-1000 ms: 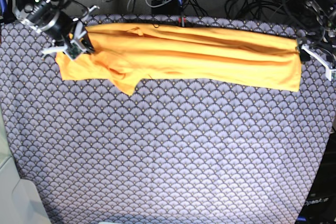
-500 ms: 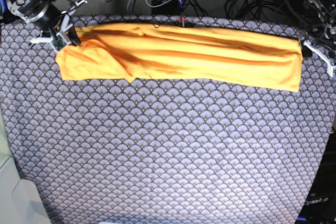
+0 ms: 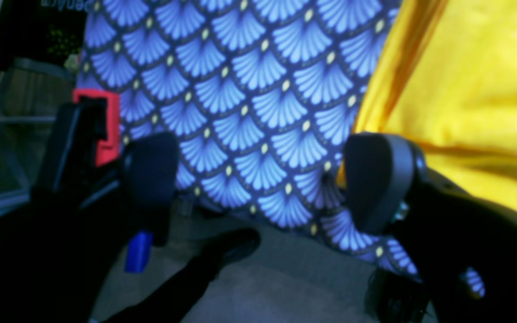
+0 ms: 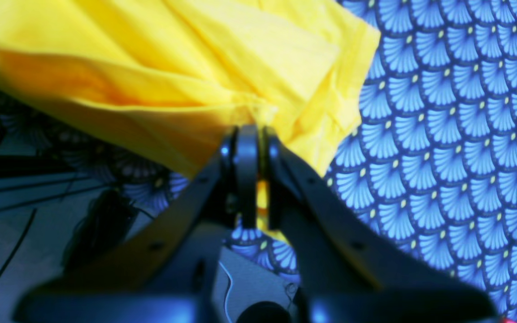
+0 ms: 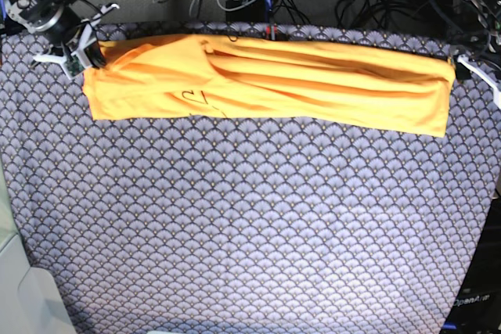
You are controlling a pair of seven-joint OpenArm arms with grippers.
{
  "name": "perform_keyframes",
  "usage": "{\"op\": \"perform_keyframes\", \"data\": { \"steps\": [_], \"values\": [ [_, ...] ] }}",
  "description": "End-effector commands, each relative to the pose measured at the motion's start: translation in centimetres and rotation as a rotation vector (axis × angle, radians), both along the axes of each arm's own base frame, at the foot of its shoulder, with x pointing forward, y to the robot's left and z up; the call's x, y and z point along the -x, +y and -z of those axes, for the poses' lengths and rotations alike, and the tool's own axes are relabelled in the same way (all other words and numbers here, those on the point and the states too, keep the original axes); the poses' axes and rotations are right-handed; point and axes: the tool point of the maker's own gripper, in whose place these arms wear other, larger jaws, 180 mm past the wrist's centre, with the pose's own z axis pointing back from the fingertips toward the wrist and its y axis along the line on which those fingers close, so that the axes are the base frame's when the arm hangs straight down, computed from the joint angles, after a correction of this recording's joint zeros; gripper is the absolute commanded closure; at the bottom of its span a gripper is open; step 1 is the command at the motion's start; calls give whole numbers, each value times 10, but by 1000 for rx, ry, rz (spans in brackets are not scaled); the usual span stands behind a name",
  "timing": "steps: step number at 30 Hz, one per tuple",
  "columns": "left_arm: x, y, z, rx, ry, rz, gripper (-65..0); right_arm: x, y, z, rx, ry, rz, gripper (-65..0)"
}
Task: Fold the T-shirt properly
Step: 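Pull the held shirt end outward with the right gripper to straighten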
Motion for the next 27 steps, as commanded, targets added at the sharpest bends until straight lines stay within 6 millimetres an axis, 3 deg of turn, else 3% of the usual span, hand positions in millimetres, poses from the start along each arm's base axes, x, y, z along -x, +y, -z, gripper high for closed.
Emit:
{"op": "perform_keyframes", "data": {
  "steps": [1, 5, 9, 21, 25, 27],
  "values": [
    [-8, 9, -15, -34, -40, 3, -568, -5, -1, -8, -7, -32, -3, -68],
    [-9, 8, -15, -32, -42, 4, -568, -4, 0, -7, -10, -33, 1, -159],
    [-9, 7, -15, -32, -41, 5, -568, -8, 0, -9, -11, -41, 4, -199],
    [-8, 8, -15, -33, -43, 5, -568, -11, -1, -10, -5, -46, 1, -200],
    [-10, 8, -16, -33, -46, 6, -568, -28, 3, -18, -18, -94, 9, -198],
    [-10, 8, -16, -33, -46, 6, -568, -30, 4, -18, -20, -98, 12, -166]
  ]
}}
